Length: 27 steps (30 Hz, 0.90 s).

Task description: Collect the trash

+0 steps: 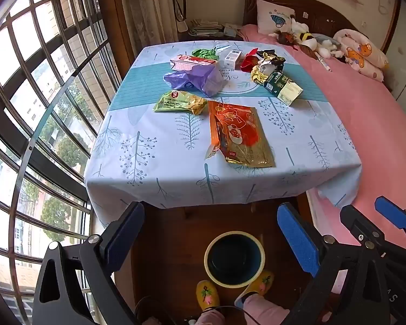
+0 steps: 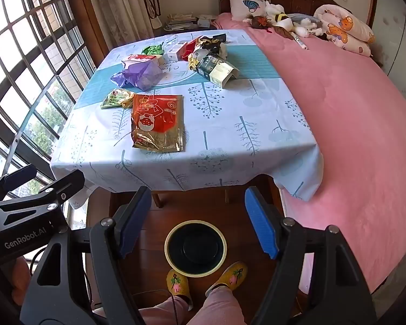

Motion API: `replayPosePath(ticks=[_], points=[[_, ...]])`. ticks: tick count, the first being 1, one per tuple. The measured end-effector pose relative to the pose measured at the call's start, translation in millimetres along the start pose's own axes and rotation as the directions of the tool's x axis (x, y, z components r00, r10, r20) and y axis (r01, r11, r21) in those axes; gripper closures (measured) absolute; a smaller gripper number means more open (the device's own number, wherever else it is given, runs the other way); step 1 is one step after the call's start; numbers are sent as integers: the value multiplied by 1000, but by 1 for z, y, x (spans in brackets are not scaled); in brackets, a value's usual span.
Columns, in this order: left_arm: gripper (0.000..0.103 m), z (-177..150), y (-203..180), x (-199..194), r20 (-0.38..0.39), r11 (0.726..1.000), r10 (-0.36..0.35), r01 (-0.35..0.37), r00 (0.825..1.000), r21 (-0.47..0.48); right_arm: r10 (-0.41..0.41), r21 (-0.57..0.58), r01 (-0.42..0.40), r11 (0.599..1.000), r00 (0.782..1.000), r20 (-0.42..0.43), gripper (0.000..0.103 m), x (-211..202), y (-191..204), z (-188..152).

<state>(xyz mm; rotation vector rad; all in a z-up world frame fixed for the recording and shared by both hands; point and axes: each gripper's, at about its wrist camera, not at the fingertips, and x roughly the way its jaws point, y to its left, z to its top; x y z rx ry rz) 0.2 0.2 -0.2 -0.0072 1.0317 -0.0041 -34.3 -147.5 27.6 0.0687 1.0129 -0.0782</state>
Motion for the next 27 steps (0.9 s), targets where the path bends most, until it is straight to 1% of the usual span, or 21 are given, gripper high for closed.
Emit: replayPosePath(ticks=[7,12,18,21,27], points=[[3,0,0,2,-4,1000,-3,3,1000,0,6,4,-6,1000,1000,-5,33,2,1,2],[7,-1,-3,0,4,1000,-8,8,1000,11,6,4,-6,1000,1000,-5,33,3,1,2],[7,-2,-5,-4,5,1000,-5,5,1000,10,7,4,-7,1000,1000,-6,33,3,2,3],[7,3,1,0,4,1000,-7,7,1000,7,7,3,-7,1000,1000,-6,33,3,4,3],[7,4,2,0,5,1000,-7,6,1000,8,8,4,-8,1000,1000,-5,33,3,6,4]])
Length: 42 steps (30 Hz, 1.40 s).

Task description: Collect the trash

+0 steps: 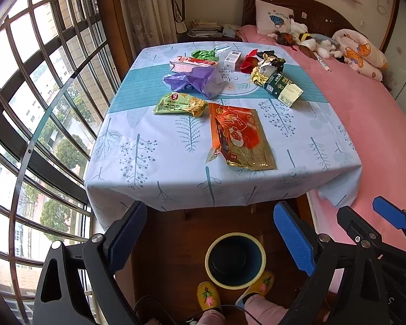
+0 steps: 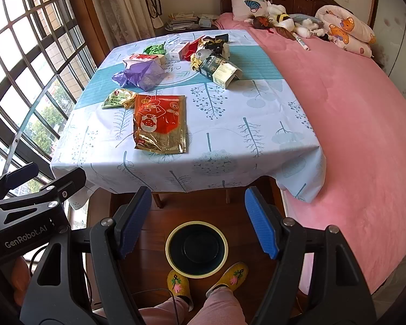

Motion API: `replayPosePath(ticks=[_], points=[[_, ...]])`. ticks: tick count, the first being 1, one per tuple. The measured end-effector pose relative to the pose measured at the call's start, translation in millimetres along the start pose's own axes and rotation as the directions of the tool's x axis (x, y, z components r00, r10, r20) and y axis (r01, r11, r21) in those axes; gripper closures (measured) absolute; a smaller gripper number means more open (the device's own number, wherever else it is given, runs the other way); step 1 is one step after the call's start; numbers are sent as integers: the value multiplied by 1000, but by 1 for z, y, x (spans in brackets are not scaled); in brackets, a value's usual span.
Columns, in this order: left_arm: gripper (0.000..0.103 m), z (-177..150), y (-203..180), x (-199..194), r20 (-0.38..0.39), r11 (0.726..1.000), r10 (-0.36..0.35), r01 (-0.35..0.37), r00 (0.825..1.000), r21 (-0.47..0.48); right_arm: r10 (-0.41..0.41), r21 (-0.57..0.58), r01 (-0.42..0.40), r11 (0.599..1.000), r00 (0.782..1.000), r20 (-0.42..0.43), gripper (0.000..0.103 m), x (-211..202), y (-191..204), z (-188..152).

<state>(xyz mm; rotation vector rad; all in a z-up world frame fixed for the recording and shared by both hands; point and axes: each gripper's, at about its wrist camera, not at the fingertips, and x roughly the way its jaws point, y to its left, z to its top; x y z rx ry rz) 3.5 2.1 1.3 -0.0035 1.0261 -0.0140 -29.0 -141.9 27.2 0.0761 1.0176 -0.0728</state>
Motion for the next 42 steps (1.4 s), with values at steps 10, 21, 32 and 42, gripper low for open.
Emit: replayPosePath(ticks=[10,21,32,42], points=[[7,0,0,0,2,1000,2,-2,1000,1,-8,7,7,1000,1000,12,33,-5,3,-1],[7,4,6,0,2,1000,-4,4,1000,14,-20,32,19,999,1000,20,33,-6,6,-8],[7,-4,14,8,-6,999,-11,11,1000,32,-28,50,28,998,1000,6,33,-2,11,-15],[7,-5,14,8,-4,999,-10,10,1000,31,-32,43,32,999,999,-7,33,-2,14,-19]])
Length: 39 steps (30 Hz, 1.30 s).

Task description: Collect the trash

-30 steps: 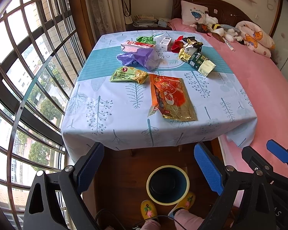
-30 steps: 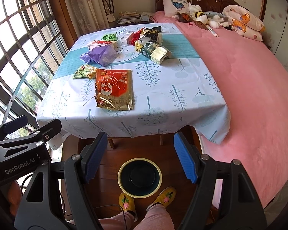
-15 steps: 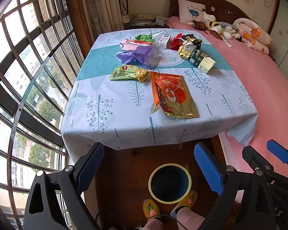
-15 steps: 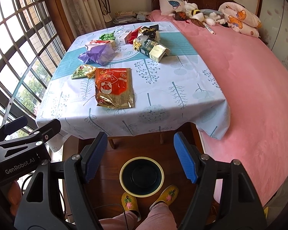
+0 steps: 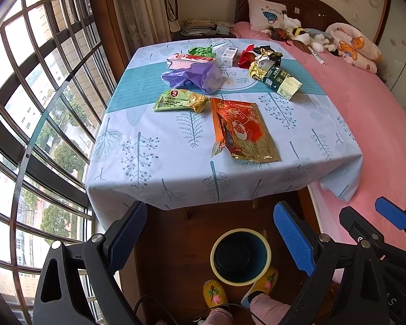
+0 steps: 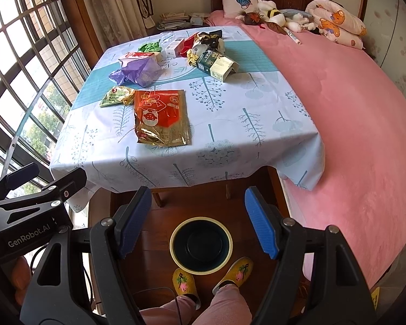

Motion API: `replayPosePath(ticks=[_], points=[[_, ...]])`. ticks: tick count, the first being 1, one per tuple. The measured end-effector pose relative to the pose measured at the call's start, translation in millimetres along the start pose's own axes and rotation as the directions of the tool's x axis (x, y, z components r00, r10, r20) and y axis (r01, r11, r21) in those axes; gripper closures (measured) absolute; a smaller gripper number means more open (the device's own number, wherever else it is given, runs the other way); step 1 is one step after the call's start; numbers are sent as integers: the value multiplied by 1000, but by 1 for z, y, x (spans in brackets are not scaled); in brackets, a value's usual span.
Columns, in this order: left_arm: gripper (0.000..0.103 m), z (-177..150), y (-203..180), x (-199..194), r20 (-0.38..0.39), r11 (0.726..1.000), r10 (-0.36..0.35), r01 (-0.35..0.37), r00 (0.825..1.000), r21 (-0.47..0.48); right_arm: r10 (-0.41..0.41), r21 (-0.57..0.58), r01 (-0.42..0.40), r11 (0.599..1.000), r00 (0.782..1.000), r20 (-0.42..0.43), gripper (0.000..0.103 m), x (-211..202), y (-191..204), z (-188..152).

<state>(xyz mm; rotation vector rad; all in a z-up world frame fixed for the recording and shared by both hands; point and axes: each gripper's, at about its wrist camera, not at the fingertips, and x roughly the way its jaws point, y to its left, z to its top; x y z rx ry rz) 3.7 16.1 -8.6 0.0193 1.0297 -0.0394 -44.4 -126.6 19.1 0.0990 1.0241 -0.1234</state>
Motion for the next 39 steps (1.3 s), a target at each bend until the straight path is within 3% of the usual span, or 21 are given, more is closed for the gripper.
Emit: replayPosePath(ticks=[18,27,32,39], points=[[7,8,-33,-20,41,990,72,-67,997,-120,44,-134,-42,990,999,12,33,-7,-29,28],[7,-5,-42,-31,70,978,134,-120,989,-172,102,-197,-99,975,995,6,33,2,-40,37],[7,-11,-18,-30,57,960,178,-160,982,-231,140,-217,-138,966,990,-8,33,10,-33,35],[7,2,53,-17,33,918,221,-197,975,-343,182,-235,-183,954,983,-25,33,30,-5,49]])
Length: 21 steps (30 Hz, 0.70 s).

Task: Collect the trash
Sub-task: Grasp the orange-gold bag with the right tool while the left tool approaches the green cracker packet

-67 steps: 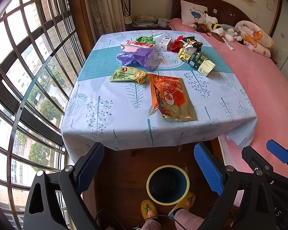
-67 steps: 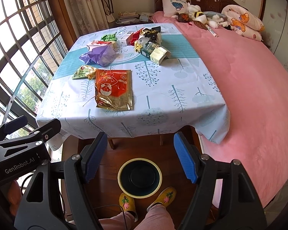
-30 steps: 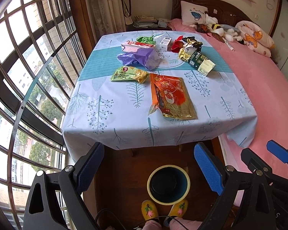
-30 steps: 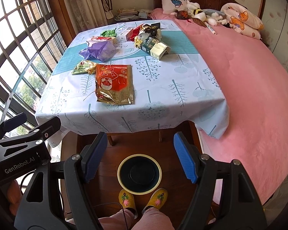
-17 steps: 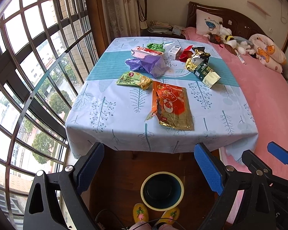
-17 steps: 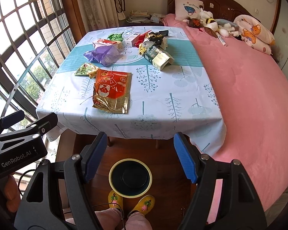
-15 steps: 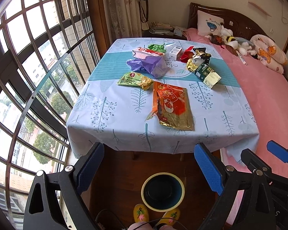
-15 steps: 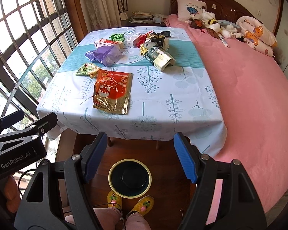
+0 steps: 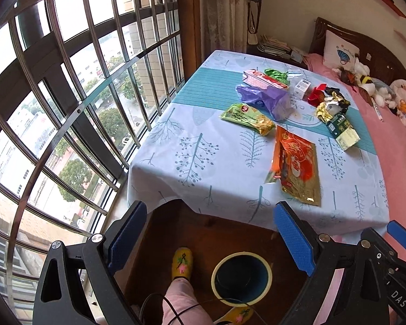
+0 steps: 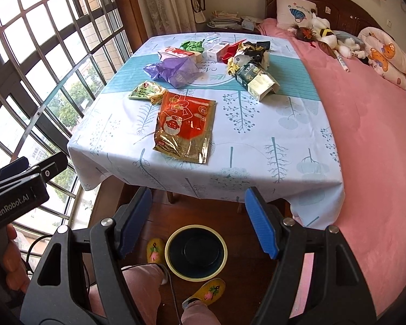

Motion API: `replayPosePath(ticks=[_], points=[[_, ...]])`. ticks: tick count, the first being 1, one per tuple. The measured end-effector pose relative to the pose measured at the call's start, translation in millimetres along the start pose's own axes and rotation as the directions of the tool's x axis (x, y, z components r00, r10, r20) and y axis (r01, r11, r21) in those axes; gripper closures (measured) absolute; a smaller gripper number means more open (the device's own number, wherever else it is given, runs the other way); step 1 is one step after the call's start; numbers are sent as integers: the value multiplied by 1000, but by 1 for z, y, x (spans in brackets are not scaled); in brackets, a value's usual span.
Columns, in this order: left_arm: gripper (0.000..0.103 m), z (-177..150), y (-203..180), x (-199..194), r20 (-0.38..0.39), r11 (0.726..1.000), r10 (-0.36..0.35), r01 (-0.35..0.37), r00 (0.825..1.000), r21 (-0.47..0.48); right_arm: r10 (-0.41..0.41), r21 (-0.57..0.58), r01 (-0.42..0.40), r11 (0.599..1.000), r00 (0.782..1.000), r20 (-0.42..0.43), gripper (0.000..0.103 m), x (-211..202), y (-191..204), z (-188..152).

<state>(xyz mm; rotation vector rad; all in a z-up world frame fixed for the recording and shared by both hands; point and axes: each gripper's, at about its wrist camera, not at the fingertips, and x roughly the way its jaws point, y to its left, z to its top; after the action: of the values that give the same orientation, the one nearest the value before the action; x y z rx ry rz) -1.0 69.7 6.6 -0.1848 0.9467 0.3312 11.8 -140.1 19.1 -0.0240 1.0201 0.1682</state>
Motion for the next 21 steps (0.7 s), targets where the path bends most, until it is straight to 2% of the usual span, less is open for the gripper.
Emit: replayPosePath(ticks=[3,6,10,13,18,21], points=[[7,26,23,20,-7,1000,3,-3,1000,-13,6,11,-6,1000,1000,-8,33,16,7,19],[7,63,42,43,-25,1000,-9,9,1000,3,9,69,-7,998,1000,-26,33,40,11,42],[7,118,60,76,-11,996,-36,37,999,78,23,161,-11,987,997,-77,33,85,21,67],[7,155,62,106,-27,985,-70,73,997,157,26,197,-1,980,992,-126,24,131,33,81],[7,198,53,158,-48,939,-113,123,992,322,-86,198,118,973,983,-163,23,196,46,90],[7,213,42,182,-56,898,-145,155,988,411,-104,214,151,965,971,-216,23,228,43,96]])
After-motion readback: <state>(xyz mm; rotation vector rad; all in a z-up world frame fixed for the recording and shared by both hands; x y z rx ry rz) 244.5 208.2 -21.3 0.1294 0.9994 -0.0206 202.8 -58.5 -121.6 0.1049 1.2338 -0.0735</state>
